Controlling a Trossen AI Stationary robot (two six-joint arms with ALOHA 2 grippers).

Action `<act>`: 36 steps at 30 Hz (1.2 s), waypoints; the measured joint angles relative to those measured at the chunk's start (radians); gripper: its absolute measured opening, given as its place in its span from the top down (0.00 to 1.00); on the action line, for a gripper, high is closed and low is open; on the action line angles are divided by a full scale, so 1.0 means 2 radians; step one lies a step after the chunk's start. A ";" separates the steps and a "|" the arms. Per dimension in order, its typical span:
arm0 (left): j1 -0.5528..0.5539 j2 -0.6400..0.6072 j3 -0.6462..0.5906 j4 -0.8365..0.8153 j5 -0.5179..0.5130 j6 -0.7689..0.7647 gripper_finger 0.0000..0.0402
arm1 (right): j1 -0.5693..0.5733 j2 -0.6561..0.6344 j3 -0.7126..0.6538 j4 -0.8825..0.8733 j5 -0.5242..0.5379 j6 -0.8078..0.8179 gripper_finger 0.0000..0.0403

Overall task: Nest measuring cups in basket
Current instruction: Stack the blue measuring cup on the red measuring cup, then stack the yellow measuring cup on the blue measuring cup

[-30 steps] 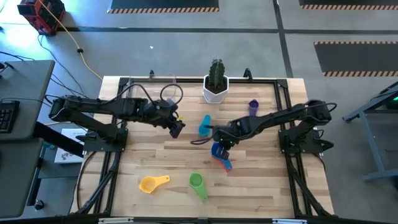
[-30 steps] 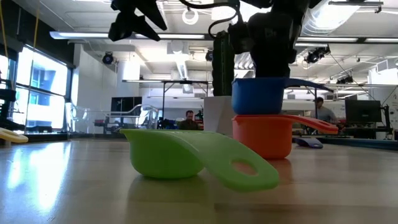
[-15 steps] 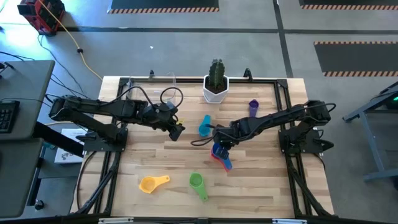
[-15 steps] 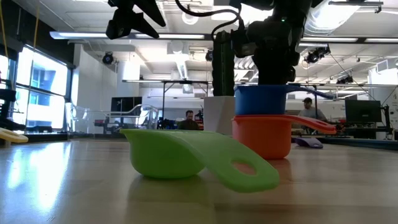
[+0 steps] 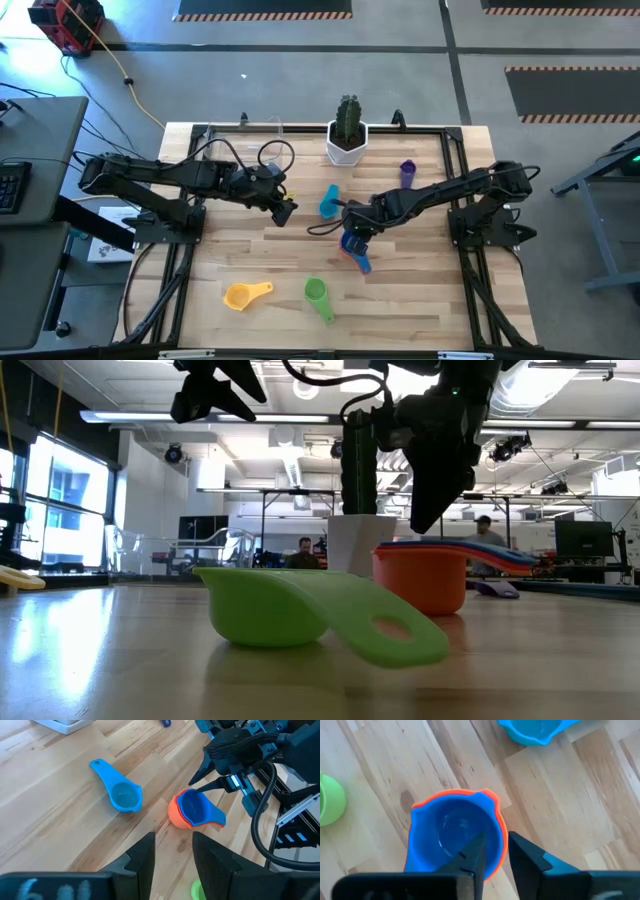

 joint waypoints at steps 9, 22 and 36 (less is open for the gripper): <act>-0.030 0.000 0.000 -0.062 0.018 -0.002 0.70 | 0.000 0.000 0.018 -0.004 -0.001 0.001 0.78; -0.173 0.000 0.000 -0.133 0.019 -0.044 0.70 | -0.001 -0.001 0.082 -0.011 -0.002 -0.033 0.78; -0.342 0.009 -0.053 -0.149 0.015 -0.129 0.70 | -0.002 -0.001 0.084 -0.013 0.011 -0.036 0.78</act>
